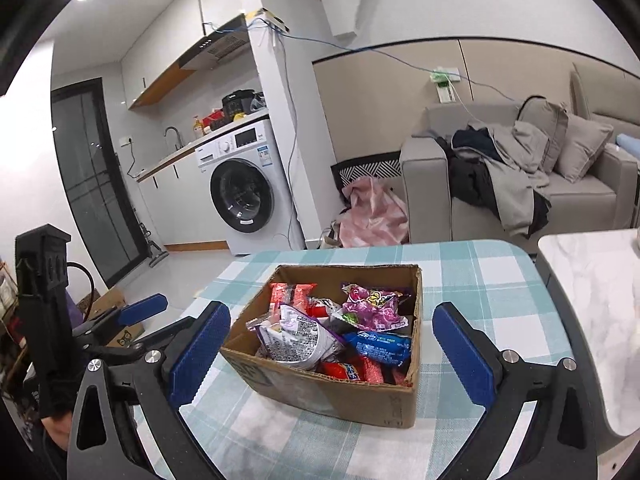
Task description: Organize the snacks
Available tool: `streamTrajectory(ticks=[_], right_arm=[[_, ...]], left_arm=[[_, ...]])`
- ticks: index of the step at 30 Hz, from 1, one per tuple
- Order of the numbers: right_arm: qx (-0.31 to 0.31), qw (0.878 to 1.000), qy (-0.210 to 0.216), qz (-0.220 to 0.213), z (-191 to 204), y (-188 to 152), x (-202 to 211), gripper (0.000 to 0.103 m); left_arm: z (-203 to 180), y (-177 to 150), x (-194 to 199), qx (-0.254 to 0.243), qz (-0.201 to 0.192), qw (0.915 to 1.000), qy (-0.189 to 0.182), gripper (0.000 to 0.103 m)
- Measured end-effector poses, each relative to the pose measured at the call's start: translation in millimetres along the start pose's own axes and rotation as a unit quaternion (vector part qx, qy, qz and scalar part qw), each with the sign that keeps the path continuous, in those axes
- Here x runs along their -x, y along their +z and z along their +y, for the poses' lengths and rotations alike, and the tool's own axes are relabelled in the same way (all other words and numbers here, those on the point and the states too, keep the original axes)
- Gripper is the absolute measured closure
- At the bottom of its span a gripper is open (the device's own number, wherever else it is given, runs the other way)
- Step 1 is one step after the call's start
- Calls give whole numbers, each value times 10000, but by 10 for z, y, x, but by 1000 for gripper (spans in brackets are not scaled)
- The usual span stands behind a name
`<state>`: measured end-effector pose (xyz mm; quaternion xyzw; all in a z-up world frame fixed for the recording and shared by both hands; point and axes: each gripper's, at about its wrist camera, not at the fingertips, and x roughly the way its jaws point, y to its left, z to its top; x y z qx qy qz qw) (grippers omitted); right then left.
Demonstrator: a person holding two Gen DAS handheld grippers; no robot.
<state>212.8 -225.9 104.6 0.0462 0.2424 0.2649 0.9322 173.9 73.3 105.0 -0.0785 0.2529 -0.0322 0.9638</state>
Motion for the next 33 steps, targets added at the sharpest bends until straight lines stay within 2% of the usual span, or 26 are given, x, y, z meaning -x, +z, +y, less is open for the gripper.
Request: streamTrajectory(ticks=[9,15,19,26,33], right_arm=[[298,9995,-93,-96,24,-201,306,0],[355,9991,-234,-55,-31,-465,345,0],[403,9989,-198,-123,-72,-659,366,0],[586,9976,-171,-313,-92,-896,374,0],[641,9968,-161,-447,-123,-1046,356,0]], left_arm=[[68,-233,426,-26,-128,9998,150,1],[95,-492,501,-134,-138,9996,192,1],[42,-624,389,-178,-59,9996,214,1],[3,-894,198,-186,-204,9994,211,1],[56,-1004,116,-148,-387,9989,241,1]])
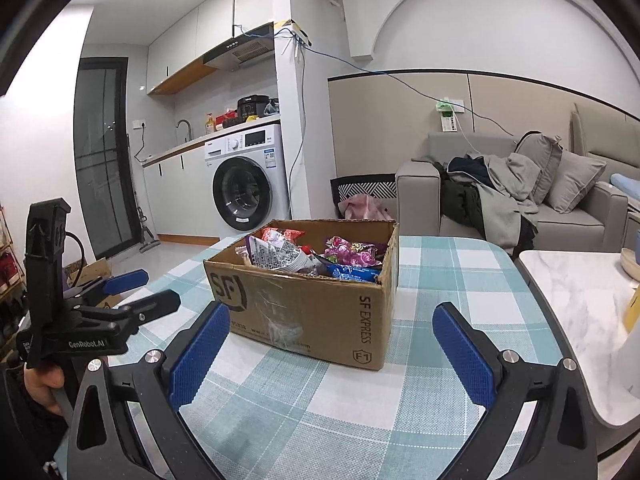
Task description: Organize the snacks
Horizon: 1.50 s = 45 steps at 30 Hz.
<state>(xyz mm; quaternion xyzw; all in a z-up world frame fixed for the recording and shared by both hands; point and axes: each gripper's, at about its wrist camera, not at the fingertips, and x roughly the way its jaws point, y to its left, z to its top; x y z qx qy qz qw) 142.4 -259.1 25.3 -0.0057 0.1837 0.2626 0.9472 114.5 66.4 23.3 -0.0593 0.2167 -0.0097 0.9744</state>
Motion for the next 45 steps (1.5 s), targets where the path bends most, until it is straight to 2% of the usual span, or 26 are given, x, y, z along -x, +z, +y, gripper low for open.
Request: streamTrajectory(ticks=[9,45], right_arm=[[21,10000,-25,-36,-36,-102,-63,0],[208,9996,-38,-165,40,-141,-61,0]], left_arm=[[46,-56,-51,-5,-39,10000,30,1],[99,-103,-144,1,-20,10000,-40,1]])
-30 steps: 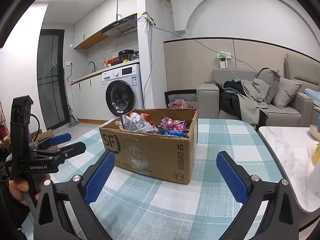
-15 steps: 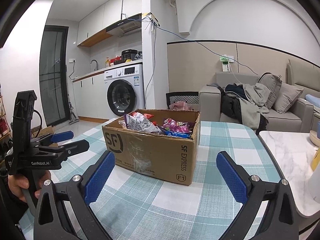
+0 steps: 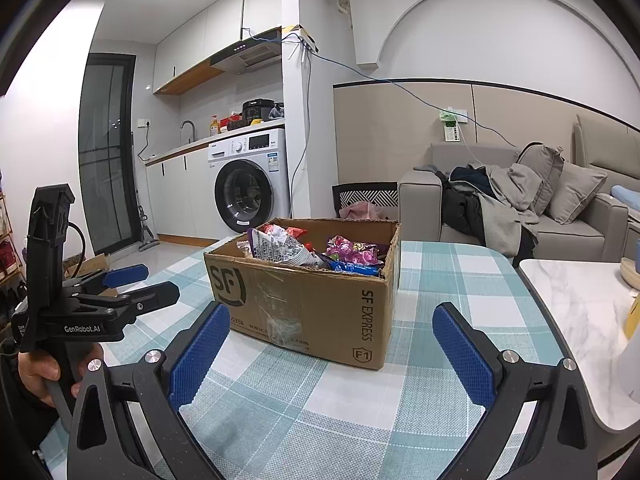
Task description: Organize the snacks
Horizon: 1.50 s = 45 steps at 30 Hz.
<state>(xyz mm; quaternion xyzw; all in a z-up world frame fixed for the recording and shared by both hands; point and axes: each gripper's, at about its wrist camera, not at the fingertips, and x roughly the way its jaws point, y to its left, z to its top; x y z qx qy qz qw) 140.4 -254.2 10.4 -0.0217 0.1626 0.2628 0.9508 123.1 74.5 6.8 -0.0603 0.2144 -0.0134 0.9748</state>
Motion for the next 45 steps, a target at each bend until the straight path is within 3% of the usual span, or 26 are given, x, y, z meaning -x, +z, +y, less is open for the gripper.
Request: streamTrajectory(ticks=[45], right_arm=[[-11,10000,11,-1,2,3,0,0]], left_arm=[[5,-46,2,33,42,10000,32,1]])
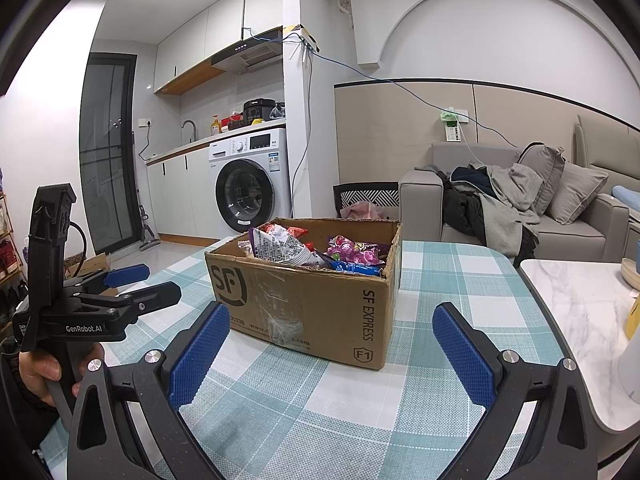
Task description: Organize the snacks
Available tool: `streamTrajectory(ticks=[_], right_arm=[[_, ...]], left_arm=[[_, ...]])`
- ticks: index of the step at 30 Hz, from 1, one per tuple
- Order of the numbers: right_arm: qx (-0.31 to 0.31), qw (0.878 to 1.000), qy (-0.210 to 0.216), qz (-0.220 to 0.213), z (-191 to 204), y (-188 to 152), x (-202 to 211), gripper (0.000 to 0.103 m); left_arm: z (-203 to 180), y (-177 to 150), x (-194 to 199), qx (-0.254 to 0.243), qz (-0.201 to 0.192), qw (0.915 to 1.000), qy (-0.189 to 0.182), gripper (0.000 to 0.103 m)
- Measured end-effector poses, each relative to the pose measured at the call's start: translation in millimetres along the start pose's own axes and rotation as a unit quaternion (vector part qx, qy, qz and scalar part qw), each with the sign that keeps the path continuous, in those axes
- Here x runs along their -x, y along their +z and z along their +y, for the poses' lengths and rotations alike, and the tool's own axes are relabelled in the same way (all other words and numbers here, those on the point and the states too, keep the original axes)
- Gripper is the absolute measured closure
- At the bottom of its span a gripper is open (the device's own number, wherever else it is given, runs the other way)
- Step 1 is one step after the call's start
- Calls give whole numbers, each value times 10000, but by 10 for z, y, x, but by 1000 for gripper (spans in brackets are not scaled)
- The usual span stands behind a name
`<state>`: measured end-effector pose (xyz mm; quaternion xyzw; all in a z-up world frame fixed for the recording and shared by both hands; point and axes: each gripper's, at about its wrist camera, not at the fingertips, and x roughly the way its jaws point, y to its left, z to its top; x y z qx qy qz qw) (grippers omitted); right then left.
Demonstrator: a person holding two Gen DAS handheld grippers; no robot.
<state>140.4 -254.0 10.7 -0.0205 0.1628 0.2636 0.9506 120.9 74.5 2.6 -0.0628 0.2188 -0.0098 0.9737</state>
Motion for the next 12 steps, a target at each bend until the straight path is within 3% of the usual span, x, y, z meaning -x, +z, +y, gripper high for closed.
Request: streamTrajectory(ticks=[12], right_arm=[[2,10000,-2,-3,-4,6,4,0]], left_arm=[[5,4,25,-2,-30,10000,12,1]])
